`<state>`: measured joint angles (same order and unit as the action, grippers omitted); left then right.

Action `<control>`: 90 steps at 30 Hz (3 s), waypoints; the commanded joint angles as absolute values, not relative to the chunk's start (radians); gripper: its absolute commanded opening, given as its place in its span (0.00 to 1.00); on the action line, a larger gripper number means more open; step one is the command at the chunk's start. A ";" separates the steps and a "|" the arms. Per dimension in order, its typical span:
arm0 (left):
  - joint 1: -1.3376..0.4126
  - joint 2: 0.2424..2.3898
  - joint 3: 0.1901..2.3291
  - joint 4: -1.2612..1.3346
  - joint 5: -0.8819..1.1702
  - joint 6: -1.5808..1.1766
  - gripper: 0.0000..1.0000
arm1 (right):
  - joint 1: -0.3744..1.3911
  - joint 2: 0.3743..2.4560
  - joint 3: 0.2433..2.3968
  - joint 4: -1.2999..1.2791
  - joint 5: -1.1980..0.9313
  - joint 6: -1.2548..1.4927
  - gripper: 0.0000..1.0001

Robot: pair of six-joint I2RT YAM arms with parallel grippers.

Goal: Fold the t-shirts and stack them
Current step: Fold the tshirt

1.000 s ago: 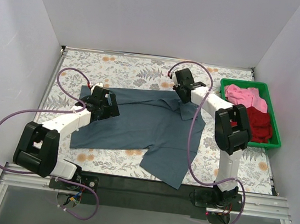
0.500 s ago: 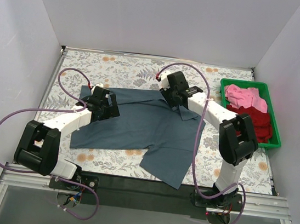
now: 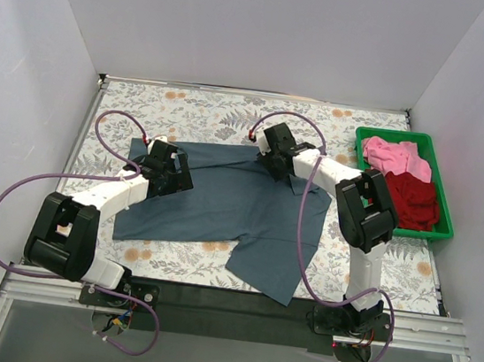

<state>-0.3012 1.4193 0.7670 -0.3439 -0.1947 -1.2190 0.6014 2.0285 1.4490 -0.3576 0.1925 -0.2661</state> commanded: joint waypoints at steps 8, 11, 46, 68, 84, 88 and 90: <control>-0.302 1.407 0.784 -0.354 -0.238 -1.227 0.83 | 0.600 1.971 1.463 -0.342 0.167 -0.278 0.01; -0.302 1.411 0.785 -0.354 -0.242 -1.230 0.83 | 0.600 1.950 1.460 -0.382 0.134 -0.265 0.01; 0.086 1.603 0.982 -0.310 -0.426 -1.468 0.44 | 0.624 1.974 1.528 -0.733 -0.241 -0.017 0.01; 0.089 1.744 1.040 -0.307 -0.360 -1.434 0.25 | 0.624 2.000 1.525 -0.719 -0.267 -0.017 0.01; 0.089 1.723 1.155 -0.445 -0.480 -1.325 0.00 | 0.623 1.967 1.499 -0.724 -0.268 -0.006 0.01; 0.089 1.752 1.158 -0.456 -0.483 -1.307 0.00 | 0.624 1.962 1.485 -0.724 -0.288 -0.006 0.01; 0.089 1.767 1.158 -0.456 -0.480 -1.304 0.01 | 0.624 1.967 1.480 -0.726 -0.304 -0.006 0.01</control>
<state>0.0856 1.7489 1.1339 -0.4267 -0.4316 -1.3346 0.6220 1.9999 1.4864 -0.7090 -0.2607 -0.0132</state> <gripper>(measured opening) 0.015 0.021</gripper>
